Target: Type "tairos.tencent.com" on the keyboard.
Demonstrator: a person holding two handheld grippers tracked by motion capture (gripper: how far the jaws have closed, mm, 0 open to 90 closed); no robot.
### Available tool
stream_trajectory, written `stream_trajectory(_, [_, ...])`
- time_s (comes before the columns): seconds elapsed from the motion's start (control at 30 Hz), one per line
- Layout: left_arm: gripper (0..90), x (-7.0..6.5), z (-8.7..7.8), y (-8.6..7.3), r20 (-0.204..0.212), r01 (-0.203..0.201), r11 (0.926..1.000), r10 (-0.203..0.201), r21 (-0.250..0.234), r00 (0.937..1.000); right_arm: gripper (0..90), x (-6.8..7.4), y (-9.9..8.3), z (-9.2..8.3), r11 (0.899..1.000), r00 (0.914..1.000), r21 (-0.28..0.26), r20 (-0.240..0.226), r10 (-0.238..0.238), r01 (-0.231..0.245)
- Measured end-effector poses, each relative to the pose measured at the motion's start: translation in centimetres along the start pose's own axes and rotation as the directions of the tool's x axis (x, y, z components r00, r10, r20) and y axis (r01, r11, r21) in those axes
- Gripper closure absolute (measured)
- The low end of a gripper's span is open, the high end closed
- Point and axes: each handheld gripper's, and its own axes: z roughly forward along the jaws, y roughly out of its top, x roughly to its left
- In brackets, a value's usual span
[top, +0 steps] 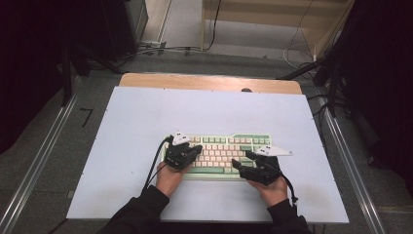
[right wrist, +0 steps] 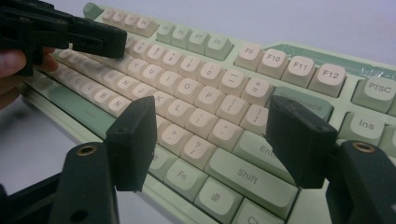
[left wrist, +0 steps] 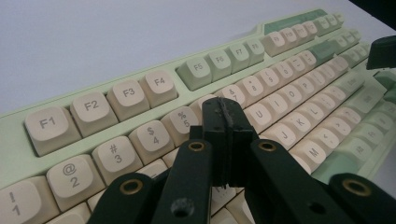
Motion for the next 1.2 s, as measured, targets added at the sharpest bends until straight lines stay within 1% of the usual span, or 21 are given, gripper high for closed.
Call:
stream_trajectory(0.4, [90.0,0.0,0.1,0.0,0.003,-0.001,0.9999,0.001,0.011,1.0000,32.3,0.1,0.0,0.1,1.000,1.0000,0.004,-0.004,-0.001,0.001])
stream_trajectory(0.53, [90.0,0.0,0.3,0.0,0.005,-0.002,0.9994,0.001,0.034,1.0000,32.4,0.1,0.0,0.1,1.000,1.0000,0.003,-0.005,0.000,0.000])
stream_trajectory(0.6, [90.0,0.0,0.3,0.0,0.003,-0.004,0.9994,0.004,0.034,1.0000,32.6,0.1,0.0,0.1,1.000,1.0000,0.006,-0.007,0.000,0.000])
stream_trajectory(0.7, [90.0,0.1,-0.2,0.2,0.004,0.003,1.0000,-0.003,0.001,1.0000,32.6,0.1,0.1,0.0,1.000,1.0000,0.003,-0.005,-0.001,0.001])
stream_trajectory(0.77, [90.0,0.2,-0.7,0.3,0.014,0.016,0.9996,-0.016,-0.022,0.9998,32.6,0.1,0.1,0.0,1.000,1.0000,-0.002,-0.005,0.000,0.000])
stream_trajectory(0.83, [86.7,0.3,-1.1,0.4,0.023,0.023,0.9993,-0.022,-0.031,0.9995,32.6,0.1,0.1,-0.1,1.000,1.0000,-0.004,-0.005,0.002,-0.002])
stream_trajectory(0.93, [79.2,0.5,-1.8,0.4,0.034,0.032,0.9981,-0.031,-0.051,0.9990,32.6,0.0,0.2,0.0,1.000,1.0000,-0.006,-0.008,0.001,-0.001])
stream_trajectory(1.0, [72.4,0.6,-2.3,0.4,0.035,0.029,0.9976,-0.026,-0.063,0.9990,32.7,0.0,0.3,0.0,1.000,1.0000,-0.007,-0.009,-0.003,0.003])
stream_trajectory(1.07, [64.7,0.8,-2.6,0.4,0.036,0.035,0.9971,-0.032,-0.067,0.9988,32.6,0.1,0.3,0.1,1.000,0.9999,-0.007,-0.011,-0.003,0.003])
stream_trajectory(1.1, [62.8,0.9,-2.8,0.3,0.033,0.041,0.9968,-0.038,-0.069,0.9987,32.7,0.1,0.4,0.2,1.000,0.9999,-0.005,-0.013,-0.004,0.004])
stream_trajectory(1.2, [55.9,1.3,-3.1,0.0,0.009,0.040,0.9969,-0.040,-0.068,0.9992,32.7,0.3,0.5,0.5,1.000,0.9997,-0.005,-0.020,-0.013,0.013])
